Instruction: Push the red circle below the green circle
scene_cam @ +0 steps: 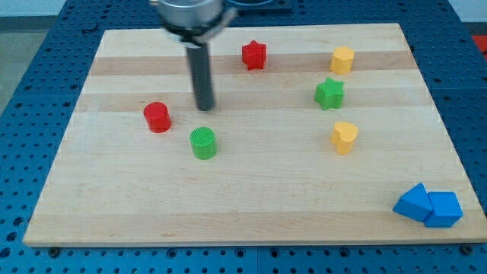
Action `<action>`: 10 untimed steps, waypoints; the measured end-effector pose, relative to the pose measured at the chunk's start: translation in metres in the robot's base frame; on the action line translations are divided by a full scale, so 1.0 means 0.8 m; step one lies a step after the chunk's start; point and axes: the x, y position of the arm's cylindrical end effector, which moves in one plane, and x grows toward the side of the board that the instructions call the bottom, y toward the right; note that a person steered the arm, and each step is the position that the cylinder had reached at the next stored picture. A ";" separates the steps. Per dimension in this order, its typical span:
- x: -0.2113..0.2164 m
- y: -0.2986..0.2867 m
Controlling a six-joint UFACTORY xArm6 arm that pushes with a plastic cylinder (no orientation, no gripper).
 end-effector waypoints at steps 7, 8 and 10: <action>0.143 -0.028; 0.159 0.011; 0.150 0.021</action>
